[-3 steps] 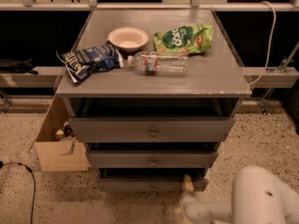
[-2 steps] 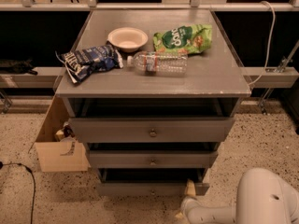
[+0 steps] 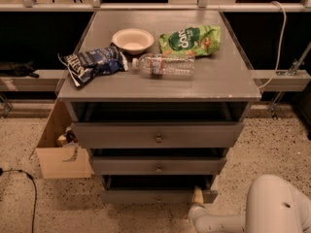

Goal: Open bottom drawer

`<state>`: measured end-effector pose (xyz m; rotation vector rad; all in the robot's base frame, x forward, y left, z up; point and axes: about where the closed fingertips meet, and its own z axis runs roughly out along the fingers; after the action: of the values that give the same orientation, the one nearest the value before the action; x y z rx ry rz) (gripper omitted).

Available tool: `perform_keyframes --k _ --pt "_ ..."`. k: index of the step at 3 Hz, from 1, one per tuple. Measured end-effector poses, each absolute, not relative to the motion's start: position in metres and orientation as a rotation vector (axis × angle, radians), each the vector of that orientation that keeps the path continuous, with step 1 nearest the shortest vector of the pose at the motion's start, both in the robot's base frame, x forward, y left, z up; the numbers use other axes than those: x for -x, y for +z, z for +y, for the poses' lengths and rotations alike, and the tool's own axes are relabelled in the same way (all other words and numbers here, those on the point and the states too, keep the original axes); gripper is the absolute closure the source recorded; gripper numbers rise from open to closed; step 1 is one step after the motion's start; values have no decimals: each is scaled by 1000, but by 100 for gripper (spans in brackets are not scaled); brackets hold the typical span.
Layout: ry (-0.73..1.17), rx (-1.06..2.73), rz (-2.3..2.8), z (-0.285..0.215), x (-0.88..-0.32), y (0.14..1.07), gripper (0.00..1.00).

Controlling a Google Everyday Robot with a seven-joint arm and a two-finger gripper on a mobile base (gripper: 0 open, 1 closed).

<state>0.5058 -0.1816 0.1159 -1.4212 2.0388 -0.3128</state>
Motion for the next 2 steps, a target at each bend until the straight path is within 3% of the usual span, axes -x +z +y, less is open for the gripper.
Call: perform_keyframes --k 2 --pt "-313 1421 2039 -182 -506 116 64"
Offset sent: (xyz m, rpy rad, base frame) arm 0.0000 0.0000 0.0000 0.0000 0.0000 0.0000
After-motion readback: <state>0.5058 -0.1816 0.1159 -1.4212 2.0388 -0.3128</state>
